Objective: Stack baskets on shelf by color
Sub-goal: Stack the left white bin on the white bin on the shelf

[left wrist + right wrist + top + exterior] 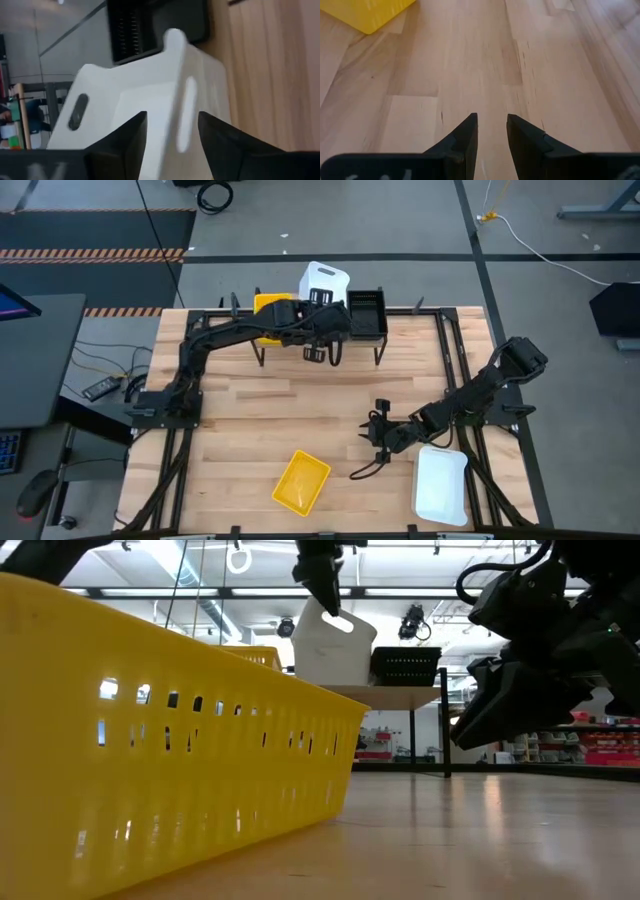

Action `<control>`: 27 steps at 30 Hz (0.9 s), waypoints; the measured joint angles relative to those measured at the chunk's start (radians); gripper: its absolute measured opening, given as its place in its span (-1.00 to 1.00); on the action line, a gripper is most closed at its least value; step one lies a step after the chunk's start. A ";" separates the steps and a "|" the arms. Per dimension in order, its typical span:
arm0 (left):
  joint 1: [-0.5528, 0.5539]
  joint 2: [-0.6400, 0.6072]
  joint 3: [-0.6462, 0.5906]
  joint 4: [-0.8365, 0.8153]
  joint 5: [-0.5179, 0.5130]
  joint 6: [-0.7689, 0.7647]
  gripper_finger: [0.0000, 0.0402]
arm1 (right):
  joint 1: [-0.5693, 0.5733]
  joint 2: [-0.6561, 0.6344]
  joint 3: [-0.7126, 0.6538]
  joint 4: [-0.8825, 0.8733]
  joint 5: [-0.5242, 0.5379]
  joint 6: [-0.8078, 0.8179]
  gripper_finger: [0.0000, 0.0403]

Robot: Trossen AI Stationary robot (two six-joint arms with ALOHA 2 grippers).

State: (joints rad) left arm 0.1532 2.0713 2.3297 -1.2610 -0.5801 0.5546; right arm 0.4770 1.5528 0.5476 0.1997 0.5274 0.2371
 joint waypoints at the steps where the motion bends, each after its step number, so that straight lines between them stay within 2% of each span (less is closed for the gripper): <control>1: -0.001 0.008 0.000 -0.001 0.000 0.007 -0.08 | 0.000 0.000 0.000 0.000 0.000 0.003 -0.46; 4: -0.008 0.033 0.000 -0.003 -0.024 0.032 -0.11 | 0.000 0.000 0.000 -0.001 -0.001 0.007 -0.46; 12: -0.023 0.092 0.000 0.013 -0.177 0.129 -0.14 | 0.000 0.000 -0.001 -0.017 -0.006 0.024 -0.46; 21: -0.046 0.085 0.000 0.039 -0.191 0.146 -0.14 | 0.000 0.000 -0.001 -0.018 -0.008 0.024 -0.46; 27: -0.057 0.085 0.000 0.040 -0.246 0.165 -0.14 | 0.000 0.000 -0.001 -0.018 -0.008 0.025 -0.46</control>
State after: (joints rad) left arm 0.0962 2.1567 2.3299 -1.2212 -0.8262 0.7197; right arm 0.4774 1.5532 0.5468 0.1818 0.5198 0.2623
